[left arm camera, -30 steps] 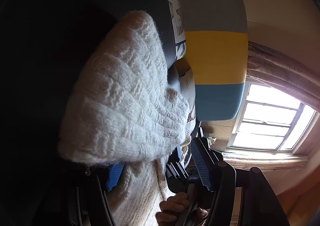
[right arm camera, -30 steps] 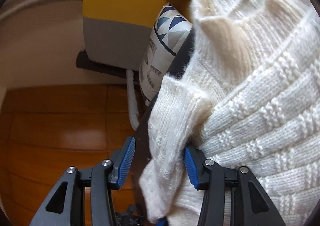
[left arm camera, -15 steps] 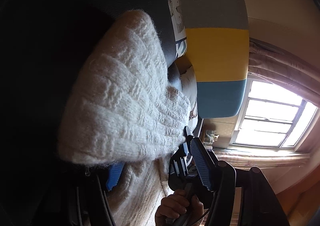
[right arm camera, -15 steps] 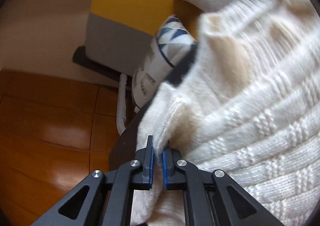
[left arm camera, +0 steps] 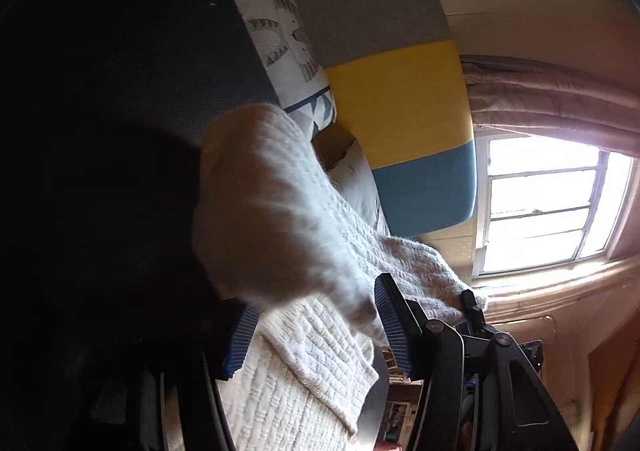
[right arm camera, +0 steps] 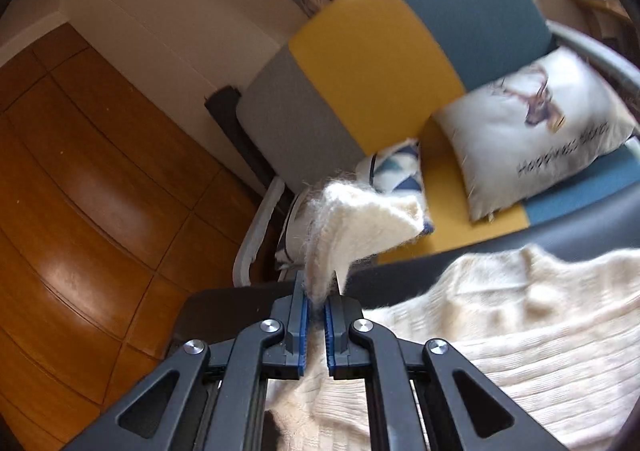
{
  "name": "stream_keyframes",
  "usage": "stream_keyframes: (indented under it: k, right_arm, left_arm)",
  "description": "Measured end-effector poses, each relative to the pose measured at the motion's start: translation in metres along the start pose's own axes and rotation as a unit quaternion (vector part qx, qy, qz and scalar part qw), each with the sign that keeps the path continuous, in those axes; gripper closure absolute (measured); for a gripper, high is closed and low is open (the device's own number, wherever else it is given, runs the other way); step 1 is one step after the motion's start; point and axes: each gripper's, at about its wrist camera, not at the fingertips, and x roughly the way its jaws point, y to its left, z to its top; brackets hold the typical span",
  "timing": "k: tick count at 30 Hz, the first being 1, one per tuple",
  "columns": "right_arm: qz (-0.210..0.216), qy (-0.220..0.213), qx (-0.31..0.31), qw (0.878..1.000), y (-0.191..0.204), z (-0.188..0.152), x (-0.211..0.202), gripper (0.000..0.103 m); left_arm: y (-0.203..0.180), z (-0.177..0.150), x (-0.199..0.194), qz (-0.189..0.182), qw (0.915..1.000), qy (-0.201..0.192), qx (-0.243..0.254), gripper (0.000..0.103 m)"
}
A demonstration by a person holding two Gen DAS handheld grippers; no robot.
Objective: Fold clothes
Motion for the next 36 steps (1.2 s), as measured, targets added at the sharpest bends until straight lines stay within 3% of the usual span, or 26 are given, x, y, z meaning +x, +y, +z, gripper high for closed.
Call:
stream_keyframes:
  k: [3,6,10,13,16,20,23,25,27,30,36]
  right_arm:
    - [-0.027,-0.022,0.002,0.999,-0.023,0.003,-0.033,0.097]
    - [-0.056,-0.017,0.031,0.998,-0.063,-0.008,-0.044,0.097]
    - [-0.089,-0.002,0.074,0.993,-0.116,-0.032,-0.049,0.097]
    - [-0.100,0.007,0.100,0.990,-0.147,-0.052,-0.059,0.097]
    - [-0.104,0.006,0.116,0.988,-0.165,-0.062,-0.070,0.097]
    - [-0.108,-0.003,0.123,0.987,-0.180,-0.062,-0.077,0.097]
    - [-0.108,-0.008,0.119,0.987,-0.184,-0.057,-0.085,0.097]
    - [-0.106,-0.009,0.119,0.987,-0.185,-0.056,-0.088,0.097]
    - [-0.107,-0.002,0.119,0.987,-0.185,-0.061,-0.090,0.097]
    - [-0.111,0.000,0.125,0.986,-0.190,-0.068,-0.093,0.097]
    - [-0.121,-0.001,0.143,0.982,-0.202,-0.079,-0.098,0.095]
  left_arm:
    - [-0.014,-0.009,0.005,-0.006,0.9997,0.019,0.012,0.045]
    - [-0.018,-0.022,0.000,0.014,0.9994,0.009,0.029,0.045]
    - [-0.013,-0.047,-0.003,0.008,0.9995,0.020,0.023,0.045]
    - [-0.005,-0.058,0.013,0.013,0.9987,0.049,-0.001,0.045]
    - [0.008,-0.063,0.033,0.000,0.9960,0.069,-0.056,0.043]
    - [0.022,-0.056,0.052,0.021,0.9931,0.057,-0.101,0.039]
    - [0.028,-0.045,0.047,0.028,0.9931,0.015,-0.113,0.041]
    - [0.026,-0.037,0.039,0.034,0.9945,-0.012,-0.098,0.049]
    - [0.024,-0.032,0.035,0.053,0.9953,-0.021,-0.079,0.069]
    - [0.026,-0.029,0.033,0.088,0.9944,-0.020,-0.056,0.087]
    - [0.042,-0.025,0.025,0.118,0.9929,-0.004,-0.012,0.092]
